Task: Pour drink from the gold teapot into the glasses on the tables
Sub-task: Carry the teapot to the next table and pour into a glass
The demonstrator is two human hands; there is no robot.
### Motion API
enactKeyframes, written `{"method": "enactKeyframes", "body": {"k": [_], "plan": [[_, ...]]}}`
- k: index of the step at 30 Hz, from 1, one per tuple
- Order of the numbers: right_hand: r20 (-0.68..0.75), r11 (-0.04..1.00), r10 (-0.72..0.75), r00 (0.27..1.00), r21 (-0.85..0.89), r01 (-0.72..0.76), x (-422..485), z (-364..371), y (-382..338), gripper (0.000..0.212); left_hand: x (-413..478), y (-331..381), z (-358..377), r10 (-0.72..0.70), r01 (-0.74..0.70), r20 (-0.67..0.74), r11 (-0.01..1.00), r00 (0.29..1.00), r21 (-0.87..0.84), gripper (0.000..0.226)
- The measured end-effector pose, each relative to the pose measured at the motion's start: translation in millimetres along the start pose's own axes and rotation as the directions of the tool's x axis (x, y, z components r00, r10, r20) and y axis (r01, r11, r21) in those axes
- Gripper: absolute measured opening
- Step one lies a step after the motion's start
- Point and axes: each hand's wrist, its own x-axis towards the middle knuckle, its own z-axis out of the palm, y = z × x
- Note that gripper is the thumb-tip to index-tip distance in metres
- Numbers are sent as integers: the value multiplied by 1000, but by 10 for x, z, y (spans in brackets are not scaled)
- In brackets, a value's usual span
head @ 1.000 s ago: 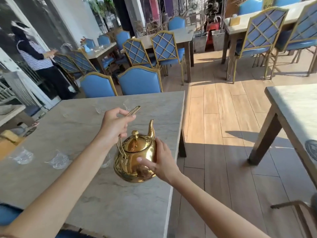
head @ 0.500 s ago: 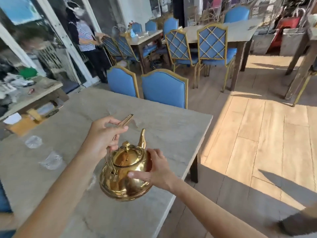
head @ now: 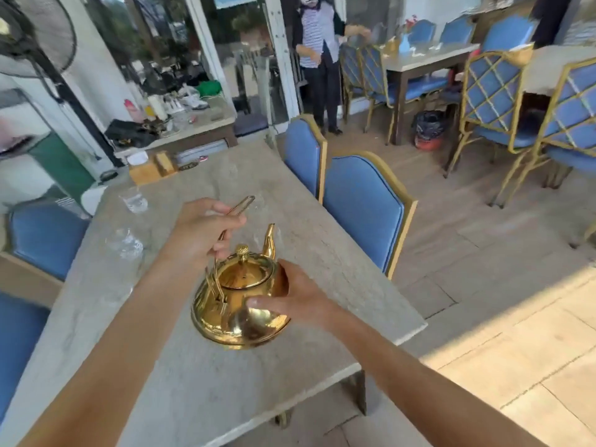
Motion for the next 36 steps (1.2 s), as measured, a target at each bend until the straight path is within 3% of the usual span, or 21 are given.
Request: {"method": "enactKeyframes", "body": {"k": [5, 14, 18, 26, 30, 36], "plan": [[207, 997, -67, 976, -24, 74, 175, -749, 168, 57, 1, 128, 620, -90, 81, -183, 995, 979, -58, 31], [431, 981, -163, 887, -27, 194, 797, -1377, 464, 68, 302, 206, 1239, -177, 172, -438, 984, 881, -52, 42], [536, 973, -208, 818, 28, 229, 1046, -1618, 514, 53, 424, 294, 1403, -216, 204, -545, 976, 810, -83, 40], [667, 946, -307, 679, 138, 293, 1517, -1700, 691, 73, 682, 423, 1708, -251, 311, -691, 950, 678, -40, 32], [725, 954, -258, 638, 88, 286, 1730, -1574, 965, 95, 852, 462, 1873, -269, 416, -758, 909, 594, 4, 28], [849, 955, -184, 496, 35, 295, 2138, -1500, 1149, 109, 1093, 456, 2059, -292, 484, -862, 873, 415, -63, 27]]}}
